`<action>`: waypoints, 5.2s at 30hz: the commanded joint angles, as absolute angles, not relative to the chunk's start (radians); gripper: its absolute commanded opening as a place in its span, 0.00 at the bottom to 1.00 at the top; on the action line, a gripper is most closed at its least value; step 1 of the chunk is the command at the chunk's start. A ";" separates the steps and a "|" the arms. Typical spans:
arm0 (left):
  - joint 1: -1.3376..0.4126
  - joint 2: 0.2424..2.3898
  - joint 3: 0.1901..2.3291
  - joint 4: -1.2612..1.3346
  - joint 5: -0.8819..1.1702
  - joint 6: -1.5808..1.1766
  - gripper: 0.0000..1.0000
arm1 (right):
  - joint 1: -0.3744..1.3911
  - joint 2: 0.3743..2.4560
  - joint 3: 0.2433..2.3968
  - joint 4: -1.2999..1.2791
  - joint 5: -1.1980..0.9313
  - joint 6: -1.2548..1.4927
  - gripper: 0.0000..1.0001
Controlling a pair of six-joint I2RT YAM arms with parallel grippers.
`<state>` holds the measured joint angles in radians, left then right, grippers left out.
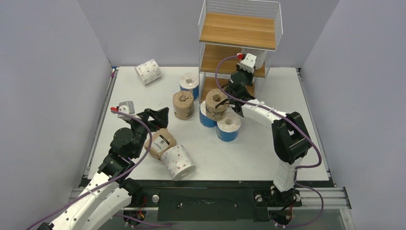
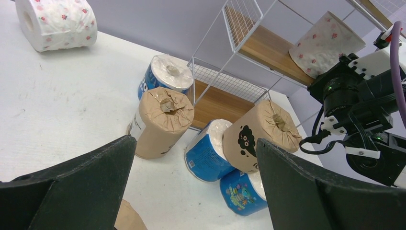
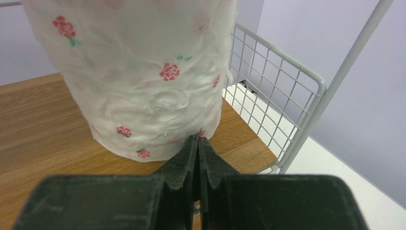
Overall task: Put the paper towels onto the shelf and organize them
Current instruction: Pick up the paper towel from the center of the board, then adjust the paper towel at the center of the board.
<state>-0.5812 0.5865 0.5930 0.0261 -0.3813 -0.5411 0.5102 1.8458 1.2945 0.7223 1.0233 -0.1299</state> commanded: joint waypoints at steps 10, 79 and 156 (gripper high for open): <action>-0.583 0.556 0.579 0.050 -0.370 -0.553 0.96 | 0.534 1.768 1.214 0.781 0.964 -0.146 0.00; -0.560 0.708 0.536 -0.108 -0.094 -0.798 0.96 | 0.502 1.450 1.309 -0.454 0.011 0.698 0.78; -0.560 0.775 0.576 -0.136 -0.080 -0.828 0.96 | 0.336 1.113 0.862 -0.309 0.443 0.886 0.35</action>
